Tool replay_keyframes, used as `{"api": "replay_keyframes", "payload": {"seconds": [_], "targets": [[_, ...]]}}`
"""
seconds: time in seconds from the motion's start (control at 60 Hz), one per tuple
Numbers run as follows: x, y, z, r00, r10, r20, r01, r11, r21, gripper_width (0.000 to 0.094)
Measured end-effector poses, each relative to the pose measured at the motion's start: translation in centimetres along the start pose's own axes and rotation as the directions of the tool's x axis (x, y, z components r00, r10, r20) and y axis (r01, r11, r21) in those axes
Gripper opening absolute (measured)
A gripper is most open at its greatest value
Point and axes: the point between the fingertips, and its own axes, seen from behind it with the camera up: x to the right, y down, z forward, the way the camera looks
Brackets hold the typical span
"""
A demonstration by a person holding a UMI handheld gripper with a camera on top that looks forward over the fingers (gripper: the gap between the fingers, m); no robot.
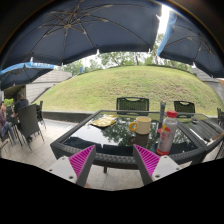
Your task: Pour water
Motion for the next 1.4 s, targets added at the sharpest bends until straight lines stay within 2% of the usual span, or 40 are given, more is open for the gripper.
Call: {"api": "replay_keyframes", "payload": {"seconds": [0.217,0.55,0.617,0.7,0.733,0.75,0.783,0.817,0.95,1.067,1.167,1.25,1.333,1.383,1.4], "targets": [[4.2,0.3,0.5,0.998,-0.026,-0.058,0.027,1.000,0.002,0.0797],[20.1,1.2,7.1,0.950,0.041,-0.311,-0.037,0.999,0.020,0.0798],[22.0,1.0,9.1,0.944,0.040,-0.328,-0.036,0.999,0.019,0.0798],[23.1,0.3,11.8,0.949,0.056,-0.310,-0.045,0.998,0.044,0.0790],[23.2,0.1,12.7,0.955,0.055,-0.291,-0.041,0.998,0.055,0.0754],[23.1,0.0,13.1,0.959,0.051,-0.279,-0.037,0.998,0.056,0.0707],[22.4,0.3,13.9,0.970,0.037,-0.240,-0.027,0.999,0.046,0.0483],[22.5,0.0,13.7,0.974,0.038,-0.225,-0.025,0.998,0.061,0.0472],[22.4,-0.2,13.7,0.975,0.040,-0.217,-0.013,0.992,0.126,0.0319],[22.3,-0.7,14.4,0.981,0.019,-0.194,0.002,0.994,0.108,0.0306],[25.2,-3.1,15.3,0.957,-0.134,-0.259,0.160,0.984,0.083,0.0304],[28.2,-6.7,17.8,0.867,-0.378,-0.326,0.402,0.915,0.008,0.0304],[31.1,-9.9,22.0,0.579,-0.705,-0.409,0.718,0.679,-0.153,0.0302],[31.8,-12.9,23.8,0.344,-0.848,-0.404,0.860,0.457,-0.226,0.0305],[31.4,-11.4,25.0,0.279,-0.873,-0.400,0.886,0.395,-0.243,0.0304]]}}
